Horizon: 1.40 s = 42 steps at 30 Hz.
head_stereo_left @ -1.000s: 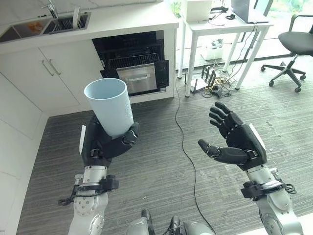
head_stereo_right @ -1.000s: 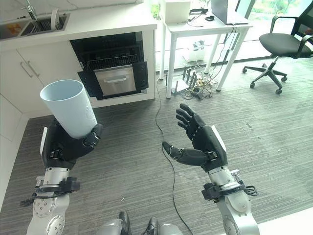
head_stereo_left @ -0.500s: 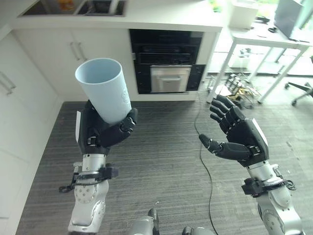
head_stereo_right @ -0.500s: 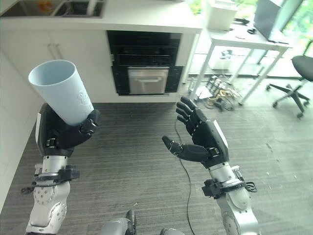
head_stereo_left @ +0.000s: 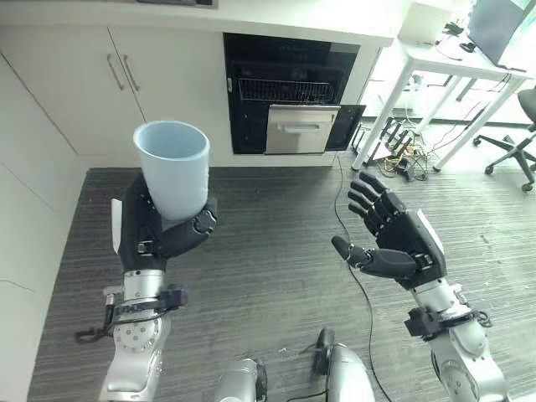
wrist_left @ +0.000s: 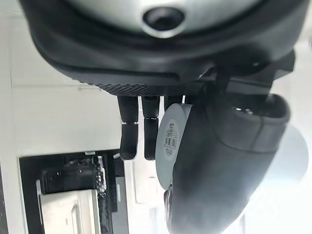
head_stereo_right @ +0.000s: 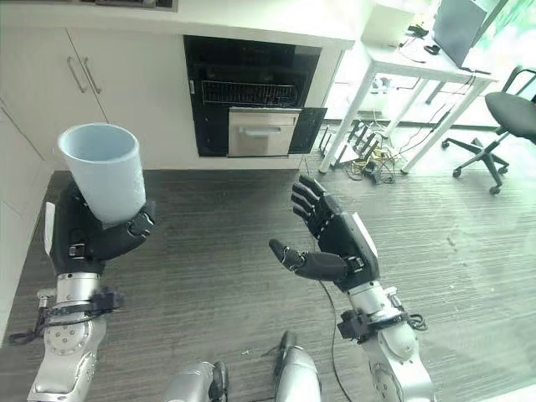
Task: Place the dishes in the dishwasher.
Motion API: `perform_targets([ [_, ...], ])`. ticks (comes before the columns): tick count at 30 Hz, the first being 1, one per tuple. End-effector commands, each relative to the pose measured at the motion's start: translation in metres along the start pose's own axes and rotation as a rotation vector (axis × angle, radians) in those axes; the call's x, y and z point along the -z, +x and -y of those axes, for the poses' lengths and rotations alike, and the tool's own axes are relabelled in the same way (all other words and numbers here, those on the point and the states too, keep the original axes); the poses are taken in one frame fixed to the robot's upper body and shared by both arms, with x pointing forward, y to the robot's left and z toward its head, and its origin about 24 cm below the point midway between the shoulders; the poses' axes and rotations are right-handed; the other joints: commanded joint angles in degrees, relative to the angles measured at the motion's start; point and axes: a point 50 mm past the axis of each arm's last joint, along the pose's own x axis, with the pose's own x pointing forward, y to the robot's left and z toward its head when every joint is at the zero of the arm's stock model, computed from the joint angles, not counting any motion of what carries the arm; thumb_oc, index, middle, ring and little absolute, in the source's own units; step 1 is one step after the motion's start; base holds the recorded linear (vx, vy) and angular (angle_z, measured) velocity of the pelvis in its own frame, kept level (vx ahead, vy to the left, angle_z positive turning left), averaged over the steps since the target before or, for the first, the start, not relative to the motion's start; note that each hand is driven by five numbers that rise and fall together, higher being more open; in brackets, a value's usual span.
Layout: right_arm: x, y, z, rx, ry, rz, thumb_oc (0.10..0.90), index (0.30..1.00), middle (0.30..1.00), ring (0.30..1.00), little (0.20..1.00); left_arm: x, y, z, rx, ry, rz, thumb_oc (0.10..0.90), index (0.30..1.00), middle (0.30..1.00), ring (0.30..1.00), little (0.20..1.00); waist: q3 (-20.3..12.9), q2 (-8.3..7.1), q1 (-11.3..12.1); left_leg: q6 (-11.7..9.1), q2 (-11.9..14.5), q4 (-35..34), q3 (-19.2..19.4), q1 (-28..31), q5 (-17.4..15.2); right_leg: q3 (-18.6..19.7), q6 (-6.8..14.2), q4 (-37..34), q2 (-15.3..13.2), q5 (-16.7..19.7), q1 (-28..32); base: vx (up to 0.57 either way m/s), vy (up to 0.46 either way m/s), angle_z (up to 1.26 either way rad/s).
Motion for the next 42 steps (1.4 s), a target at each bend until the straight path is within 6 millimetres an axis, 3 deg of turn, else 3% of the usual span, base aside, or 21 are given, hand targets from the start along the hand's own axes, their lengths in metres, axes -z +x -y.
perform_targets([
  [1, -0.043, 0.026, -0.005, -0.06, -0.056, 0.254, 0.8, 0.9, 0.9, 0.9, 0.9, -0.062, 0.017, 0.012, 0.045, -0.049, 0.358, 0.4, 0.3, 0.3, 0.3, 0.3, -8.4, -0.38, -0.6, -4.2, 3.9, -9.7, 1.1, 8.7, -3.0, -1.1, 3.4, -2.1, 2.7, 0.8, 4.8, 0.4, -0.454, 0.22],
  [4, -0.046, 0.029, -0.005, -0.067, -0.072, 0.254, 0.8, 0.9, 0.9, 0.9, 0.9, -0.063, 0.018, 0.014, 0.043, -0.066, 0.355, 0.4, 0.3, 0.3, 0.3, 0.3, -9.5, -0.41, -0.8, -5.1, 4.2, -9.7, 0.9, 9.7, -2.8, -1.2, 2.2, -2.1, 3.6, -0.1, 5.3, 0.2, -0.276, -0.06],
  [6, -0.048, 0.027, -0.001, -0.06, -0.091, 0.242, 0.8, 0.9, 0.9, 0.9, 0.9, -0.062, 0.015, 0.014, 0.037, -0.119, 0.329, 0.4, 0.3, 0.3, 0.3, 0.3, -10.3, 0.15, -1.1, -6.6, 5.6, -9.7, 1.5, 11.2, -0.6, -1.5, 0.6, -2.1, 5.4, -1.9, 7.1, 0.27, -0.362, -0.12],
  [9, -0.049, 0.021, 0.004, -0.067, -0.105, 0.227, 0.8, 0.9, 0.9, 0.9, 0.9, -0.058, 0.013, 0.012, 0.04, -0.201, 0.301, 0.4, 0.3, 0.3, 0.3, 0.3, -10.3, -0.43, -1.1, -8.2, 6.2, -9.7, 1.6, 11.6, 7.5, -0.3, -1.6, -2.1, 7.0, -3.7, 8.9, 0.22, -0.386, -0.2],
  [10, -0.048, 0.018, 0.004, -0.068, -0.109, 0.22, 0.8, 0.9, 0.9, 0.9, 0.9, -0.056, 0.009, 0.012, 0.045, -0.228, 0.29, 0.4, 0.3, 0.3, 0.3, 0.3, -10.3, -1.42, -1.0, -8.5, 5.8, -9.7, 1.9, 12.2, 11.6, 0.9, -2.6, -2.1, 7.1, -4.6, 9.7, 0.18, -0.302, -0.45],
  [12, -0.048, 0.017, 0.006, -0.068, -0.11, 0.218, 0.8, 0.9, 0.9, 0.9, 0.9, -0.055, 0.007, 0.011, 0.047, -0.238, 0.285, 0.4, 0.3, 0.3, 0.3, 0.3, -10.1, -1.47, -1.1, -8.6, 6.0, -8.1, 2.4, 12.3, 11.9, 1.1, -3.0, -2.1, 7.4, -5.2, 10.5, 0.15, -0.244, -0.38],
  [13, -0.047, 0.014, 0.008, -0.066, -0.113, 0.215, 0.8, 0.9, 0.9, 0.9, 0.9, -0.053, 0.004, 0.011, 0.052, -0.244, 0.285, 0.4, 0.3, 0.3, 0.3, 0.3, -9.7, -2.16, -1.1, -8.5, 6.3, -2.8, 4.2, 9.6, 13.1, 1.3, -3.8, -2.1, 7.3, -5.5, 11.0, 0.16, -0.276, -0.2],
  [14, -0.046, 0.012, 0.01, -0.058, -0.12, 0.211, 0.8, 0.9, 0.9, 0.9, 0.9, -0.052, 0.003, 0.012, 0.06, -0.245, 0.283, 0.4, 0.3, 0.3, 0.3, 0.3, -9.3, -2.01, -1.1, -8.4, 7.0, -0.6, 4.7, 7.6, 12.6, 0.9, -3.9, -2.1, 7.7, -6.0, 12.0, 0.16, -0.246, -0.09],
  [16, -0.046, 0.014, 0.01, -0.055, -0.128, 0.208, 0.8, 0.9, 0.9, 0.9, 0.9, -0.051, 0.002, 0.012, 0.066, -0.247, 0.278, 0.4, 0.3, 0.3, 0.3, 0.3, -8.6, -1.75, -0.5, -6.8, 4.7, -5.0, 4.6, 7.0, 9.7, 1.6, -3.1, -2.1, 7.9, -6.2, 12.3, 0.14, -0.051, 0.08],
  [17, -0.044, 0.015, 0.009, -0.064, -0.123, 0.202, 0.8, 0.9, 0.9, 0.9, 0.9, -0.049, 0.0, 0.01, 0.067, -0.241, 0.274, 0.4, 0.3, 0.3, 0.3, 0.3, -8.4, -1.01, -0.4, -6.5, 4.5, -9.7, 5.8, 6.7, 8.8, 1.8, -2.5, -2.1, 8.4, -6.3, 12.2, 0.12, 0.026, 0.01],
  [18, -0.044, 0.015, 0.009, -0.065, -0.123, 0.197, 0.8, 0.9, 0.9, 0.9, 0.9, -0.049, -0.001, 0.009, 0.067, -0.24, 0.273, 0.4, 0.3, 0.3, 0.3, 0.3, -8.4, -0.5, -0.4, -6.6, 5.0, -9.7, 6.0, 6.0, 8.0, 1.7, -2.4, -2.1, 8.9, -6.3, 12.1, 0.13, 0.066, -0.02],
  [19, -0.041, 0.016, 0.007, -0.067, -0.13, 0.188, 0.8, 0.9, 0.9, 0.9, 0.9, -0.049, -0.001, 0.009, 0.067, -0.239, 0.272, 0.4, 0.3, 0.3, 0.3, 0.3, -8.0, 1.03, -0.6, -7.7, 6.5, -9.7, 6.2, 2.5, 7.1, 1.7, -2.1, -2.1, 10.4, -7.0, 12.7, 0.11, 0.068, 0.03],
  [21, -0.04, 0.016, 0.005, -0.069, -0.139, 0.177, 0.8, 0.9, 0.9, 0.9, 0.9, -0.048, -0.001, 0.009, 0.064, -0.24, 0.27, 0.4, 0.3, 0.3, 0.3, 0.3, -7.9, 2.5, -0.3, -9.2, 8.2, -9.7, 5.1, -2.4, 8.5, 1.9, -2.1, -2.1, 12.1, -8.0, 13.4, 0.19, 0.072, 0.14],
  [22, -0.04, 0.016, 0.003, -0.086, -0.142, 0.166, 0.8, 0.9, 0.9, 0.9, 0.9, -0.047, -0.001, 0.009, 0.054, -0.246, 0.267, 0.4, 0.3, 0.3, 0.3, 0.3, -7.6, 3.59, 0.6, -11.0, 9.9, -9.7, 2.9, -7.7, 12.0, 2.8, -2.8, -2.1, 14.2, -9.8, 15.0, 0.26, 0.085, 0.07],
  [23, -0.04, 0.016, 0.004, -0.089, -0.142, 0.164, 0.8, 0.9, 0.9, 0.9, 0.9, -0.046, -0.001, 0.009, 0.052, -0.246, 0.268, 0.4, 0.3, 0.3, 0.3, 0.3, -7.6, 3.78, 0.8, -11.2, 10.2, -9.7, 2.8, -8.6, 12.7, 2.8, -3.1, -2.1, 14.5, -10.2, 15.4, 0.28, 0.103, -0.11],
  [29, -0.042, 0.014, 0.005, -0.129, -0.146, 0.177, 0.8, 0.9, 0.9, 0.9, 0.9, -0.047, -0.001, 0.006, 0.012, -0.22, 0.286, 0.4, 0.3, 0.3, 0.3, 0.3, -7.8, 3.58, 1.4, -10.1, 10.3, -9.7, 5.0, -7.5, 11.0, 0.5, -2.8, -2.1, 12.9, -12.0, 17.9, 0.19, 0.149, -0.31],
  [39, -0.05, 0.024, 0.001, -0.105, -0.12, 0.254, 0.8, 0.9, 0.9, 0.9, 0.9, -0.057, 0.014, 0.007, 0.066, -0.141, 0.342, 0.4, 0.3, 0.3, 0.3, 0.3, -9.6, 1.02, 4.7, -5.1, 3.7, -9.7, 0.4, -5.0, 7.2, -0.5, -0.2, -2.1, 9.1, -11.2, 22.9, 0.2, 0.175, -0.04],
  [40, -0.05, 0.024, 0.0, -0.098, -0.109, 0.264, 0.8, 0.9, 0.9, 0.9, 0.9, -0.056, 0.016, 0.006, 0.075, -0.133, 0.335, 0.4, 0.3, 0.3, 0.3, 0.3, -9.7, 0.62, 4.9, -4.2, 2.8, -9.7, -0.1, -4.7, 6.7, -1.1, 0.8, -2.1, 8.7, -8.8, 23.9, 0.3, 0.239, 0.07],
  [41, -0.049, 0.023, -0.002, -0.093, -0.092, 0.275, 0.8, 0.9, 0.9, 0.9, 0.9, -0.055, 0.016, 0.006, 0.088, -0.122, 0.33, 0.4, 0.3, 0.3, 0.3, 0.3, -10.0, 0.68, 4.6, -3.3, 2.4, -9.7, -0.9, -4.1, 6.0, -2.0, 2.0, -2.1, 9.0, -2.7, 25.4, 0.26, 0.22, 0.15],
  [42, -0.049, 0.023, -0.002, -0.092, -0.085, 0.276, 0.8, 0.9, 0.9, 0.9, 0.9, -0.055, 0.015, 0.006, 0.094, -0.119, 0.331, 0.4, 0.3, 0.3, 0.3, 0.3, -9.9, 1.04, 4.4, -3.0, 2.5, -9.7, -1.3, -4.0, 5.9, -2.4, 2.3, -2.1, 9.6, -0.1, 25.7, 0.25, 0.241, 0.27],
])
